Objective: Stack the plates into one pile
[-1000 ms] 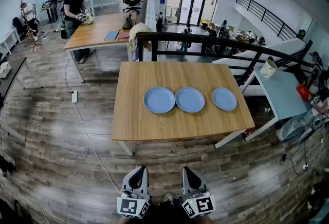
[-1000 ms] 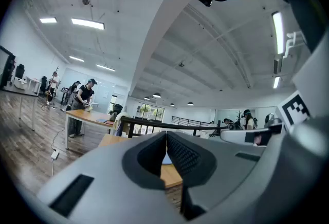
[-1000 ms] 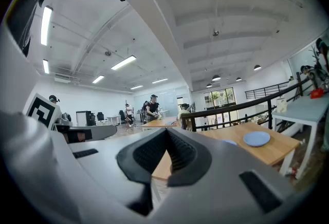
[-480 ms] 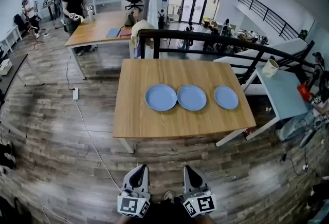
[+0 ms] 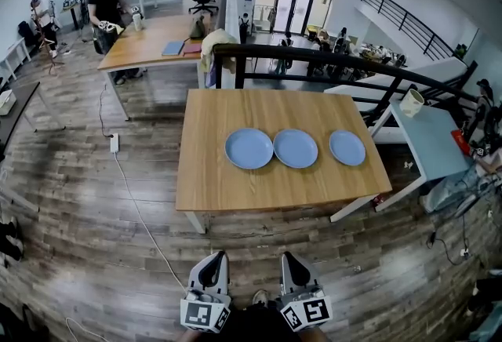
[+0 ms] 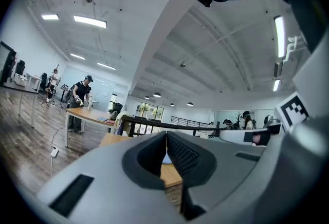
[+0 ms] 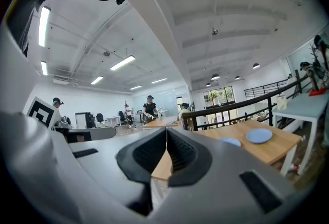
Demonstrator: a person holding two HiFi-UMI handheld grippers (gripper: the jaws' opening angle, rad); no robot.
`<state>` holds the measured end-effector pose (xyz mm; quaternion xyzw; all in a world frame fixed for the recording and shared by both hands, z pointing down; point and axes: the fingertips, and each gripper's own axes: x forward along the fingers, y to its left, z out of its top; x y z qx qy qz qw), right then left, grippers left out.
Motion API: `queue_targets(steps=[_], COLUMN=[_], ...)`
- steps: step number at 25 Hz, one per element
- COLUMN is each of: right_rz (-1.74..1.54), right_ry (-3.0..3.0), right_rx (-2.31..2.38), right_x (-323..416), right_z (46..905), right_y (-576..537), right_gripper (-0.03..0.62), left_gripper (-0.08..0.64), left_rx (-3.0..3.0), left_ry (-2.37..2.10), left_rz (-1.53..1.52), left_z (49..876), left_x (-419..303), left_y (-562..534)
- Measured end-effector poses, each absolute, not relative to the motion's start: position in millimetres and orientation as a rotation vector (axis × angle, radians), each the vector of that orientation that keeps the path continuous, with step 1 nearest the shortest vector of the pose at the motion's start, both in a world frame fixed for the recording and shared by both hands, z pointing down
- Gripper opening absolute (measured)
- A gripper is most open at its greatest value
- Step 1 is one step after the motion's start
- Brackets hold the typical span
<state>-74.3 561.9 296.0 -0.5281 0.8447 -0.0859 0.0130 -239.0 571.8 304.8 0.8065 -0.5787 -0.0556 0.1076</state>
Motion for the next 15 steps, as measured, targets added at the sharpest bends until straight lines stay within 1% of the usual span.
queue_targets(steps=[15], right_rz=[-0.254], right_ry=[2.574], right_rx=[-1.741], right_x=[-142], right_z=[304], right_y=[557], right_gripper=[0.031], left_gripper=[0.025], left_rx=[2.406], left_ry=[-1.648], left_rz=[-0.161], left_z=[315], left_x=[-312], left_y=[562])
